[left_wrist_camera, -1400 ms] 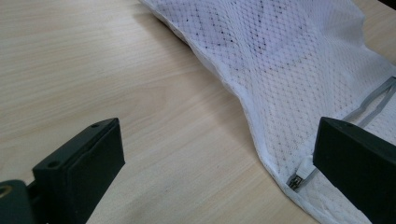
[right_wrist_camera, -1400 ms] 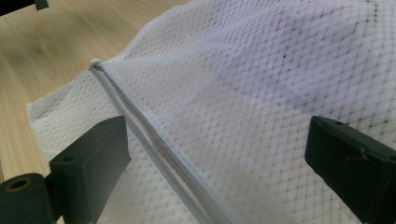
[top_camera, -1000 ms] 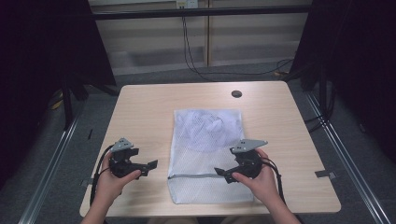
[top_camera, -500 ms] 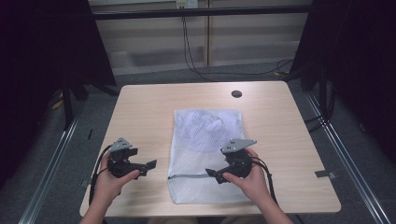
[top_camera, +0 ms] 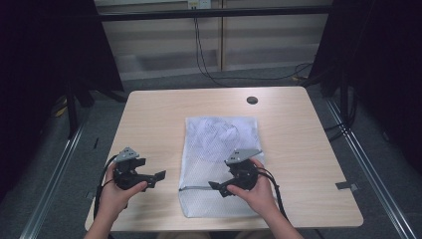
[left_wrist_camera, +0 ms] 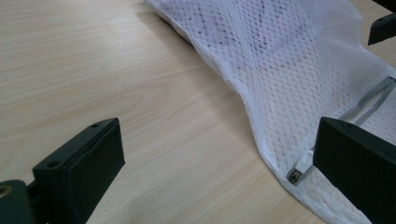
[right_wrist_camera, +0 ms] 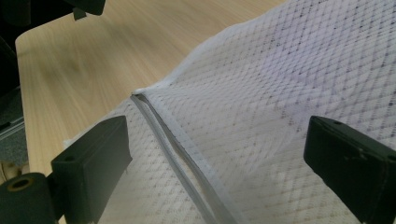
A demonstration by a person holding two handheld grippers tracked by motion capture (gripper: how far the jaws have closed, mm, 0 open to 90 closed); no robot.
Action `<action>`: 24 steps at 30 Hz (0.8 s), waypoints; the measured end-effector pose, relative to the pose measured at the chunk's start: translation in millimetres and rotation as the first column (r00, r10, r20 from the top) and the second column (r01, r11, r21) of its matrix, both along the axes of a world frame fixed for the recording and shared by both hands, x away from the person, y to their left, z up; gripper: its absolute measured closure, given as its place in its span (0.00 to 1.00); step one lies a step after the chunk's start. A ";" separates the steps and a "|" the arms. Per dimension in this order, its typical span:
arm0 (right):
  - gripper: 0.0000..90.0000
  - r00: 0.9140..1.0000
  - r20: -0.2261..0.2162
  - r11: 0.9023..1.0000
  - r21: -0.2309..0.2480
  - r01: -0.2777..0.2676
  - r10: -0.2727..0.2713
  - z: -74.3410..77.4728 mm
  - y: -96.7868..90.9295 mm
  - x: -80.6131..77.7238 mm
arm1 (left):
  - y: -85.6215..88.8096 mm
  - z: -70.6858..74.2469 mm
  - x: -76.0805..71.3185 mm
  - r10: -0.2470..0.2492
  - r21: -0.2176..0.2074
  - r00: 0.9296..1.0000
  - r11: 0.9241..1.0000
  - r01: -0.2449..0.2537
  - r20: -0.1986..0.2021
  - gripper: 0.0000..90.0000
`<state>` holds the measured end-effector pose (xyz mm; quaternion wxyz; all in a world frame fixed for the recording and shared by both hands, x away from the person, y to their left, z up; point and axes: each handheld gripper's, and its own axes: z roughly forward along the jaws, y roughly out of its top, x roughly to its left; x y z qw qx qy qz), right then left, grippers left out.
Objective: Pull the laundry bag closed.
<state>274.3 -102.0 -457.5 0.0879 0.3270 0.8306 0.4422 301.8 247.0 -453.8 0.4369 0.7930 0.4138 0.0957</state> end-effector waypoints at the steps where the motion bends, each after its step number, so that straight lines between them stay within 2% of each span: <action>1: 0.08 1.000 -0.004 1.000 0.002 -0.004 0.004 -0.8 2.2 0.9 | 0.2 -0.1 0.1 -0.005 0.003 1.000 1.000 0.005 -0.002 0.02; 9: 0.10 1.000 -0.018 1.000 0.021 -0.018 0.018 -2.4 10.9 3.3 | 1.3 -0.8 0.0 -0.005 0.001 1.000 1.000 0.005 -0.008 0.02; 22: 0.13 0.998 -0.039 0.998 0.027 -0.049 0.050 -6.8 31.1 5.2 | 3.1 -1.0 -1.8 -0.003 -0.011 1.000 1.000 0.003 -0.014 0.02; 24: 0.13 0.997 -0.041 0.998 0.027 -0.059 0.060 -7.0 33.5 5.7 | 3.6 -1.0 -1.7 -0.008 -0.003 1.000 1.000 0.008 -0.013 0.02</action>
